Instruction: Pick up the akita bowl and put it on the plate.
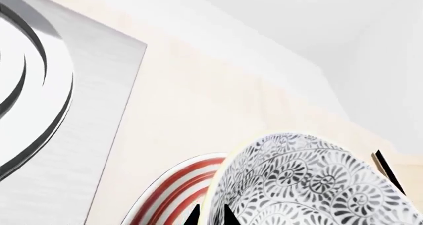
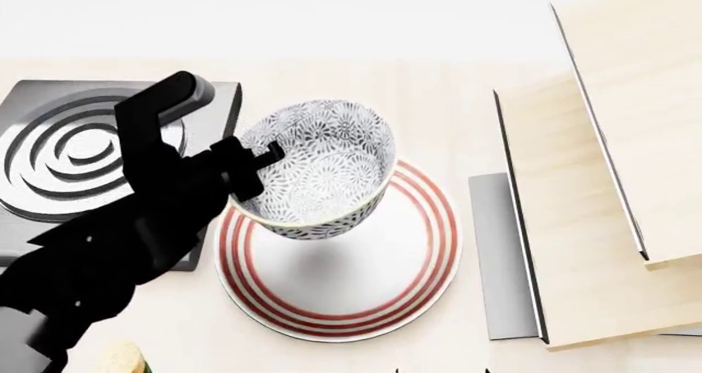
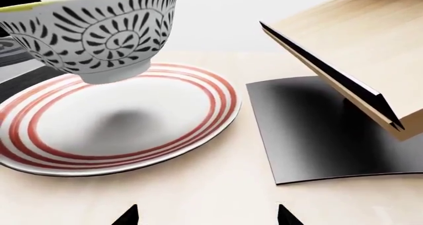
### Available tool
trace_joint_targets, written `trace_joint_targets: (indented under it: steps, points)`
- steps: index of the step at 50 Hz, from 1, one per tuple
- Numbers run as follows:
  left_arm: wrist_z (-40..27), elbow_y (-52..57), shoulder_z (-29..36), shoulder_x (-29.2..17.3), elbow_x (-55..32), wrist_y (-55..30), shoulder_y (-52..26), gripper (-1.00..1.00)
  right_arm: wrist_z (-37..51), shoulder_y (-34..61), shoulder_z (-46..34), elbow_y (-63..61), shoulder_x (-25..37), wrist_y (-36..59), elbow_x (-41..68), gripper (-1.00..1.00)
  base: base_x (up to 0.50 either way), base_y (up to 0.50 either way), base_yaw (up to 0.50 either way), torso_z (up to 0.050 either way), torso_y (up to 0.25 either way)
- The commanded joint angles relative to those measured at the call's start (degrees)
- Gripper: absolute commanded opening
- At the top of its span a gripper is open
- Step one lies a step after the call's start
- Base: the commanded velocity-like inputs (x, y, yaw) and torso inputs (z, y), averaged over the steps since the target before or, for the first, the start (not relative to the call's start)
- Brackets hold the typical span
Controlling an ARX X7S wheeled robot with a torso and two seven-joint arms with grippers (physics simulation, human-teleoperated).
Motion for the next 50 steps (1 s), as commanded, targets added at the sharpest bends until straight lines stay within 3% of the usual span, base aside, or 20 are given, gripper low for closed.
trace_joint_targets:
  steps: [1, 25, 50]
  points:
    - [0.64, -2.37, 8.92, 0.33, -9.83, 3.57, -1.14, -1.00, 0.04, 0.07, -0.13, 0.04, 0.03, 0.03, 0.10, 1.00, 0.00, 0.00, 0.00, 0.000, 0.000]
    - [0.11, -2.96, 34.62, 0.35, -32.55, 9.33, -1.12, -1.00, -0.19, 0.36, -0.35, 0.87, -0.02, -0.38, 0.36, 1.00, 0.00, 0.00, 0.00, 0.000, 0.000]
    - [0.59, -2.16, 50.07, 0.36, -46.59, 13.15, -1.08, -1.00, -0.02, 0.37, -0.77, 0.80, 0.01, -0.44, 0.28, 1.00, 0.00, 0.00, 0.00, 0.000, 0.000]
